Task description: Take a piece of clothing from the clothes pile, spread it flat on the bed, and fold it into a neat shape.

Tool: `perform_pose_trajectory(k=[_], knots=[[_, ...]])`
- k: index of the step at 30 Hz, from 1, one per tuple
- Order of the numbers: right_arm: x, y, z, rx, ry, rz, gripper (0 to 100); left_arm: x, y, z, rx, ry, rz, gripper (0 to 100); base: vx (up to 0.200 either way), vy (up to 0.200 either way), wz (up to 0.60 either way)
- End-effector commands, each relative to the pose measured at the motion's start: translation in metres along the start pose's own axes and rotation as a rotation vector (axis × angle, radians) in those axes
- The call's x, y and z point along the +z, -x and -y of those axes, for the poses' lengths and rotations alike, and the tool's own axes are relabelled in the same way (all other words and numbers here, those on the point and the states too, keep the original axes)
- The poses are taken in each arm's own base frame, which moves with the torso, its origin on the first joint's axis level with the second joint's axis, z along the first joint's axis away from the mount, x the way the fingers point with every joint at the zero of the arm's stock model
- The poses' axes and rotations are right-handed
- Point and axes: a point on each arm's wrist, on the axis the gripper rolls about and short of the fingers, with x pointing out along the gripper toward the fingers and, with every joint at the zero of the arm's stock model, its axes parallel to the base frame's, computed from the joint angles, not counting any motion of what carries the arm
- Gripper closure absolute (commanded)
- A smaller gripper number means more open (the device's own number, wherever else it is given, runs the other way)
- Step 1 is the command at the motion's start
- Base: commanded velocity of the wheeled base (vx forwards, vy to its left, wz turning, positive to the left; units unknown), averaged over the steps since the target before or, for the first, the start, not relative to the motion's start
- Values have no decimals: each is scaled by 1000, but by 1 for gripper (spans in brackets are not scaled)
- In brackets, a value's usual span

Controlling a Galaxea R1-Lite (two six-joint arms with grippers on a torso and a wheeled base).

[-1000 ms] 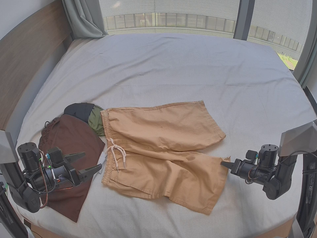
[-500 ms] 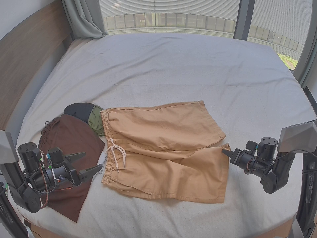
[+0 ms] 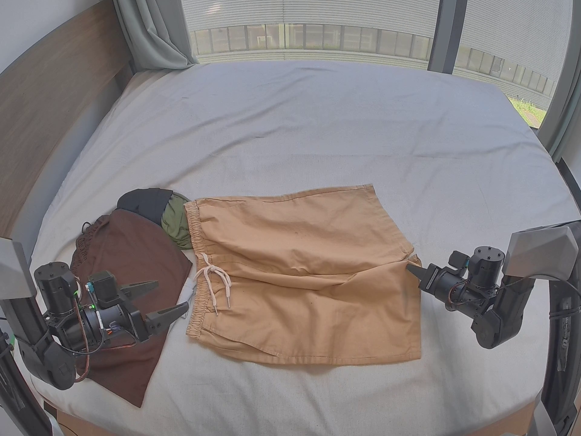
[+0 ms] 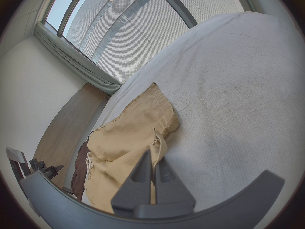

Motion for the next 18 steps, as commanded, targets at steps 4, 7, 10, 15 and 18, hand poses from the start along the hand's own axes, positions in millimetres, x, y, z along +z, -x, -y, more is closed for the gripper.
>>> perform_pose_trajectory(k=[4, 7, 10, 15, 18], knots=[[-1, -4, 3, -15, 37, 12, 100, -3, -4, -4, -38, 6, -6, 0, 0, 0, 0], [-3, -5, 5, -18, 66, 9, 100, -2, -4, -4, -51, 4, -1, 0, 0, 0, 0], [-2, -5, 3, -16, 73, 10, 0, -1, -5, -5, -55, 3, 3, 0, 0, 0, 0], [9, 5, -12, 9, 92, 34, 0, -2, -5, -5, -60, 12, -1, 0, 0, 0, 0], [13, 17, -21, 17, 100, 32, 0, -2, -4, -5, -60, 15, -4, 0, 0, 0, 0]])
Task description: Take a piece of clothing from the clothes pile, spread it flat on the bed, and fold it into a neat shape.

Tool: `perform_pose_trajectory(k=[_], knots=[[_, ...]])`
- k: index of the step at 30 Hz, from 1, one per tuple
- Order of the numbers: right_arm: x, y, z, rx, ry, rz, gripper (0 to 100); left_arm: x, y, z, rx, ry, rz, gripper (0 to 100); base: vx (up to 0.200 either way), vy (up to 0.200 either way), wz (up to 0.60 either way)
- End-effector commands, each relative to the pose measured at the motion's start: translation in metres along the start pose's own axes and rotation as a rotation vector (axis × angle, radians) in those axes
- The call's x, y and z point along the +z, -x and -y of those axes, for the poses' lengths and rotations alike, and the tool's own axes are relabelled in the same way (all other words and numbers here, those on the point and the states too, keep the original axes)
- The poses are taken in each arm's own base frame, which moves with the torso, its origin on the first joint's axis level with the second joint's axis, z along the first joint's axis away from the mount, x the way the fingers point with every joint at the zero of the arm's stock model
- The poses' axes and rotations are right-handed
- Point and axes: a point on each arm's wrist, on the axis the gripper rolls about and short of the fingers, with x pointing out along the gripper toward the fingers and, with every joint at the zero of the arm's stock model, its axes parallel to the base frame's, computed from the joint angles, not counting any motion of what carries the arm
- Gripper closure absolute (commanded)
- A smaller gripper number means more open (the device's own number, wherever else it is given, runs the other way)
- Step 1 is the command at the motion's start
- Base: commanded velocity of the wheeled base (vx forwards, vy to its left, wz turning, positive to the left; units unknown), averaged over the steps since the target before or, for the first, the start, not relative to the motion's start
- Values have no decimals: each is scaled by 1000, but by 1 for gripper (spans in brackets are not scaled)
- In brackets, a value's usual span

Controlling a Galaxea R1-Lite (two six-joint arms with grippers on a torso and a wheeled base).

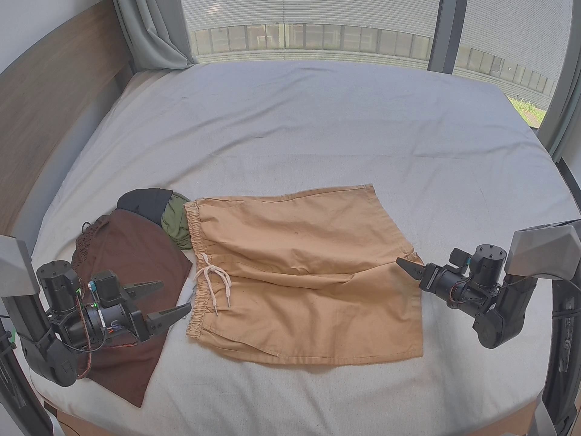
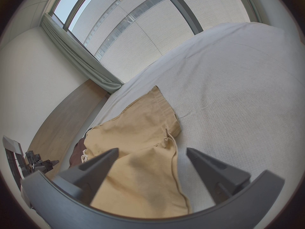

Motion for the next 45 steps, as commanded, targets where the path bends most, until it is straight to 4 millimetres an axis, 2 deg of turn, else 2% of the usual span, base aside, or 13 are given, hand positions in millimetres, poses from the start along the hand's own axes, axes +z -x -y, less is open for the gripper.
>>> perform_pose_trajectory(k=[1, 8, 13, 20, 26, 45], knots=[[16, 21, -20, 29, 33, 21, 0, -2, 1, 2, -2, 8, -9, 0, 0, 0, 0], [20, 53, -38, 88, 195, -10, 0, -7, 3, 5, -5, 27, -29, 0, 0, 0, 0], [8, 66, -56, 155, 225, -74, 0, -11, 2, 3, -5, 40, -42, 0, 0, 0, 0], [-3, 69, -68, 213, 228, -129, 0, -15, 0, 2, -4, 54, -56, 0, 0, 0, 0], [-11, 72, -71, 240, 247, -166, 0, -27, -3, -4, 2, 88, -93, 0, 0, 0, 0], [-13, 71, -71, 240, 248, -171, 0, -62, -15, -22, 20, 191, -185, 0, 0, 0, 0]])
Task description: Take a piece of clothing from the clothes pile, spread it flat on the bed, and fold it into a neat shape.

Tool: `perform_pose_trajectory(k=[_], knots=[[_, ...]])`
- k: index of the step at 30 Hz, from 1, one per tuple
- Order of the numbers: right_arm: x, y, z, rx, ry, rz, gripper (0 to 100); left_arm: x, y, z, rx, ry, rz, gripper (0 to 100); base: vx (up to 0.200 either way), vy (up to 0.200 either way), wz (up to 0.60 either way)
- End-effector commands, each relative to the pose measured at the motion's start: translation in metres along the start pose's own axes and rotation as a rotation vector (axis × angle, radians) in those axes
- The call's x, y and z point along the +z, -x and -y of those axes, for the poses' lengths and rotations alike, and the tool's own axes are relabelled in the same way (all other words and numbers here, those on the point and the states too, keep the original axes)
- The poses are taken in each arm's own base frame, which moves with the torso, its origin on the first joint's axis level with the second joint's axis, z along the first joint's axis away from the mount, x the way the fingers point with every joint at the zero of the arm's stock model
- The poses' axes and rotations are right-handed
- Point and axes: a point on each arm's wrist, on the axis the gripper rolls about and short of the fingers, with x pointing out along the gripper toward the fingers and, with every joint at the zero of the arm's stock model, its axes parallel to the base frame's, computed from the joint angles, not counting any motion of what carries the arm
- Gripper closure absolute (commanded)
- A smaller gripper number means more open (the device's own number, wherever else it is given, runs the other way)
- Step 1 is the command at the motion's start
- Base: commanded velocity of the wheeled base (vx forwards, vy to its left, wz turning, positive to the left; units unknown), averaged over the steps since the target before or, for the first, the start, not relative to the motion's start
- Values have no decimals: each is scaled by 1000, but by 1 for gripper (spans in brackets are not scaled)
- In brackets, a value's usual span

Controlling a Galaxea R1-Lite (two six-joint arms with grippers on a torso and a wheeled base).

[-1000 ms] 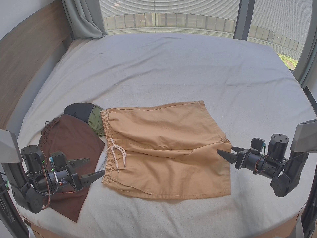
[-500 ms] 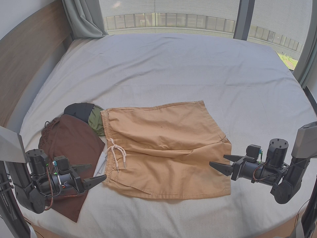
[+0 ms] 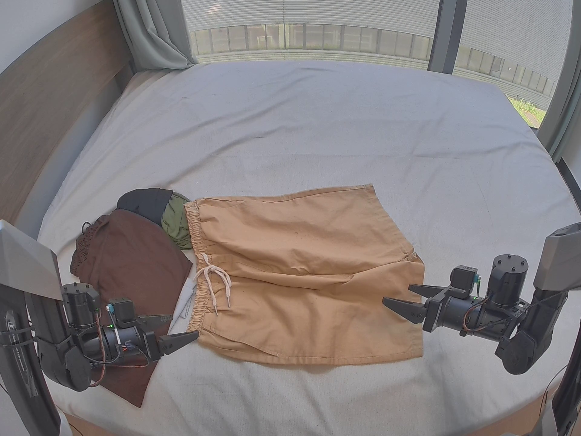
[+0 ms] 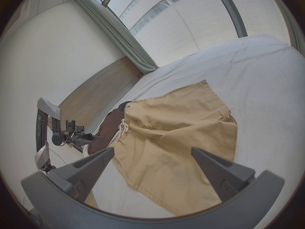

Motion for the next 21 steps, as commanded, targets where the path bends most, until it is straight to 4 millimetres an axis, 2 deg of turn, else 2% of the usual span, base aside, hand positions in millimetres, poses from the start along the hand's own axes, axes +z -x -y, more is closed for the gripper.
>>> perform_pose_trajectory(k=[1, 7, 17, 20, 21], knots=[[-1, -1, 0, -1, -2, -3, 0, -11, -8, -10, 5, 34, -32, 0, 0, 0, 0], [-1, -1, 0, -1, -1, -2, 0, -17, -14, -18, 11, 83, -41, 0, 0, 0, 0], [-1, -2, 1, -2, -2, -3, 0, -21, -27, -18, 0, 287, -60, 0, 0, 0, 0], [-1, -2, 1, -2, -1, -1, 0, -22, -28, -18, 0, 295, -62, 0, 0, 0, 0], [-1, -3, 1, -2, 0, 0, 0, -24, -34, -18, 0, 299, -70, 0, 0, 0, 0]])
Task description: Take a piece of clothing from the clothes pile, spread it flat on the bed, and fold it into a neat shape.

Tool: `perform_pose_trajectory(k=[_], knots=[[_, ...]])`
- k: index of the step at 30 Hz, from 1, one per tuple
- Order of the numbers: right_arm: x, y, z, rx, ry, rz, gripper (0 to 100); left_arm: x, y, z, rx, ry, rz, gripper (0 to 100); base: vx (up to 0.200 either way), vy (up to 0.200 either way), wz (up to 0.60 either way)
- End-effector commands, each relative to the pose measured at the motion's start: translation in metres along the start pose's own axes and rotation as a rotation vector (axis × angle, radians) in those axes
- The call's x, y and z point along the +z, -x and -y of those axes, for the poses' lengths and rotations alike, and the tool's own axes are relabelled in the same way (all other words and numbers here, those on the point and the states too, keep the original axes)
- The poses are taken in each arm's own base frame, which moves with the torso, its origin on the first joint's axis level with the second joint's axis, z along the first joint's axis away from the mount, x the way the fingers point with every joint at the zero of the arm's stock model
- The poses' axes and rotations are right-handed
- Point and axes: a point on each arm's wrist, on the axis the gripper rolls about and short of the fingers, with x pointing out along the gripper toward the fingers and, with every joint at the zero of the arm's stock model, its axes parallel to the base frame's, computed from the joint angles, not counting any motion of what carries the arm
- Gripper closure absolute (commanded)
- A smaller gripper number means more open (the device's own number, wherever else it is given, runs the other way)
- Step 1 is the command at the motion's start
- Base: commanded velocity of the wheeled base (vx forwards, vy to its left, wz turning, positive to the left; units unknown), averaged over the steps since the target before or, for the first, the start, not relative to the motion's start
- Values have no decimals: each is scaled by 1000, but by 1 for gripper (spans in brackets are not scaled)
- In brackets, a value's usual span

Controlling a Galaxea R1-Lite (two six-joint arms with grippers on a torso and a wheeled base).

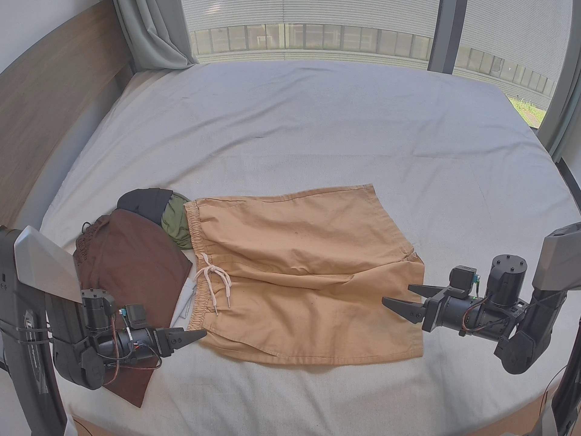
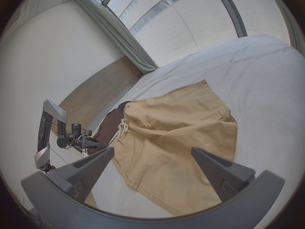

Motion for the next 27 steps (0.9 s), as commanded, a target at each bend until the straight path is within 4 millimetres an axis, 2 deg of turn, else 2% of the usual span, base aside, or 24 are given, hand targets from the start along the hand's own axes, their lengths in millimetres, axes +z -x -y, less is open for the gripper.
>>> perform_pose_trajectory(k=[1, 7, 19, 20, 27], knots=[[0, -1, 0, 1, 0, 0, 0, -6, -12, -5, 20, 19, -19, 0, 0, 0, 0], [0, -1, 0, 1, 1, 1, 0, -15, -26, -14, 65, 37, -37, 0, 0, 0, 0], [0, -1, 0, -1, 0, 0, 0, -6, -41, -8, 109, 114, 20, 0, 0, 0, 0], [0, -1, 0, 1, 0, 0, 0, -6, -41, -8, 109, 114, 20, 100, 0, 0, 0], [-3, 2, 1, -8, -9, -15, 0, -5, -43, -9, 107, 108, 24, 100, 0, 0, 0]])
